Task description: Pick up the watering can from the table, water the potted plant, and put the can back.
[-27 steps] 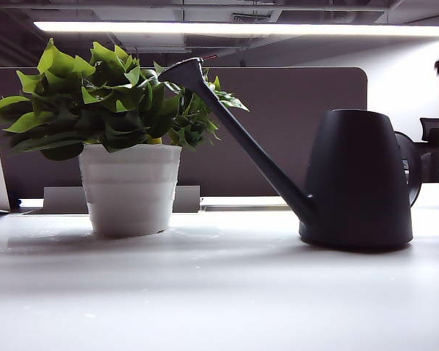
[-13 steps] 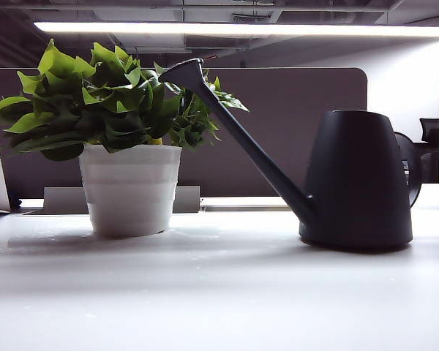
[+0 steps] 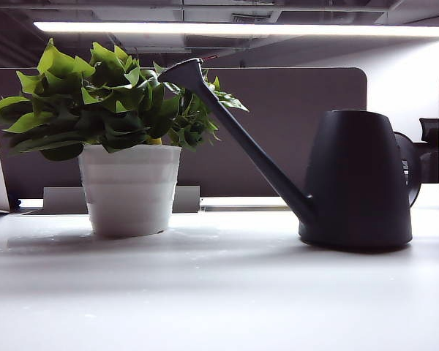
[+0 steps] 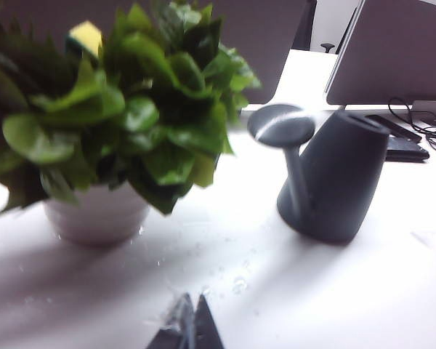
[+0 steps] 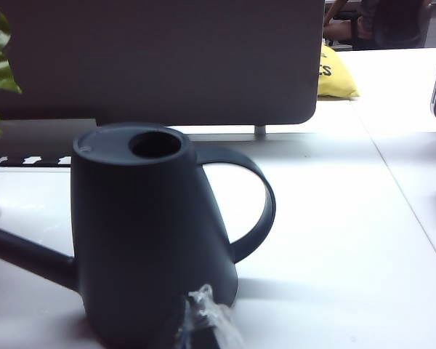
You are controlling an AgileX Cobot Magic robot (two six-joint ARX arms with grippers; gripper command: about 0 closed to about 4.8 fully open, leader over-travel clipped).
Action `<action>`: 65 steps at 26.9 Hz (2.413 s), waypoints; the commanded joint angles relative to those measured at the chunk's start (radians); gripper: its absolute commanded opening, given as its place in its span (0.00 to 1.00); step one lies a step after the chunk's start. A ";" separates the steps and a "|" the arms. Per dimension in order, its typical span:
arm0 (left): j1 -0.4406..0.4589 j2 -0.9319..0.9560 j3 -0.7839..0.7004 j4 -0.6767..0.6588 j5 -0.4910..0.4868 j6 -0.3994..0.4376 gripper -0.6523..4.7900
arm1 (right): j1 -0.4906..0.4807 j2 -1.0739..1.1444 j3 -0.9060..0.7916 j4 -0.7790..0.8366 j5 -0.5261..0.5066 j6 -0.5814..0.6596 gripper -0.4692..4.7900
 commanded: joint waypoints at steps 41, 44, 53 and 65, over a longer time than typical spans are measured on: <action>0.002 -0.011 -0.330 0.184 0.027 -0.075 0.11 | 0.001 -0.151 -0.160 -0.060 0.020 0.046 0.08; 0.002 -0.011 -0.330 0.184 0.027 -0.075 0.11 | -0.002 -0.190 -0.160 -0.079 0.020 0.046 0.08; 0.168 -0.045 -0.330 0.183 0.047 -0.074 0.11 | -0.031 -0.279 -0.160 -0.018 0.019 0.046 0.08; 0.612 -0.082 -0.330 0.185 0.042 -0.072 0.11 | -0.024 -0.279 -0.160 -0.030 0.019 0.046 0.08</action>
